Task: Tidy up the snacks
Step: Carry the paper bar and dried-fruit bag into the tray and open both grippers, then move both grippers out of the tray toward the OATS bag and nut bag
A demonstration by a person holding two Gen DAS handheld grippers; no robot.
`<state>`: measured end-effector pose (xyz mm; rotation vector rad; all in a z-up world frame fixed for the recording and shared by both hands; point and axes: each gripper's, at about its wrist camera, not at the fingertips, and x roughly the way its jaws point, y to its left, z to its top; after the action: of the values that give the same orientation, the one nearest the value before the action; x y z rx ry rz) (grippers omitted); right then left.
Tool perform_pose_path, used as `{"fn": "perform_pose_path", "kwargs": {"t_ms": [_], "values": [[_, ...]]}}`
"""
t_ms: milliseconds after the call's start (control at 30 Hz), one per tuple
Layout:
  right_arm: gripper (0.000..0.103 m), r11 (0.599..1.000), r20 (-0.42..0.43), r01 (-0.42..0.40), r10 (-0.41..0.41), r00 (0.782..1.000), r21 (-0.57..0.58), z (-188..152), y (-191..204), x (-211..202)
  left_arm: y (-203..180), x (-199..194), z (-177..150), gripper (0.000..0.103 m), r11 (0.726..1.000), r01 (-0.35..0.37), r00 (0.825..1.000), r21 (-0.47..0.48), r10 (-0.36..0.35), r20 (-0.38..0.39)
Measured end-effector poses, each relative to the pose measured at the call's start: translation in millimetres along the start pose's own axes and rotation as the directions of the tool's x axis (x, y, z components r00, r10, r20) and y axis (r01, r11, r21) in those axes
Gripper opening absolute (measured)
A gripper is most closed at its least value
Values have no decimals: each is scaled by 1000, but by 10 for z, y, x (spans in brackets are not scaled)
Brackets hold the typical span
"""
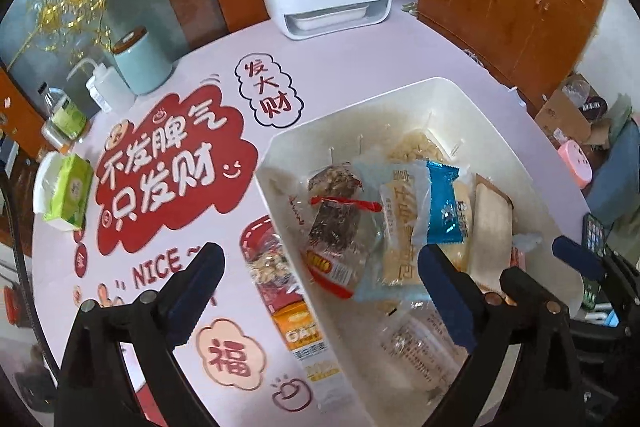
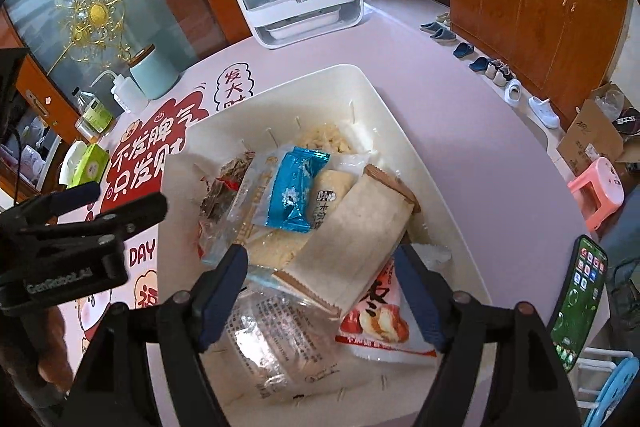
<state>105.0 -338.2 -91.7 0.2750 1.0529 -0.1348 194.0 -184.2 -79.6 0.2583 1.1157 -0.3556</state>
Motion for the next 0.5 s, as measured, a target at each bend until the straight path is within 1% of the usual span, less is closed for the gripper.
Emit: {"fn": "perform_pose_path", "kwargs": {"t_ms": [100,200,367,433,500], "values": [[77,1000,16,6,-6,1000,3,-26,45,-94,65,-187,-11,97,998,-18,1000,60,17,22],[77,1000,41,17,-18,999,3,-44,119,-214,208,-405,-8,97,992,-47,998,115,42,54],[77,999,76,49,-51,996,24,-65,304,-411,560,-728,28,97,983,-47,995,177,30,96],[77,997,94,64,-68,993,40,-79,406,-495,694,-839,33,97,976,-50,993,210,26,117],[77,996,107,69,-74,992,53,-108,494,-562,836,-963,28,97,964,-61,990,258,25,141]]}}
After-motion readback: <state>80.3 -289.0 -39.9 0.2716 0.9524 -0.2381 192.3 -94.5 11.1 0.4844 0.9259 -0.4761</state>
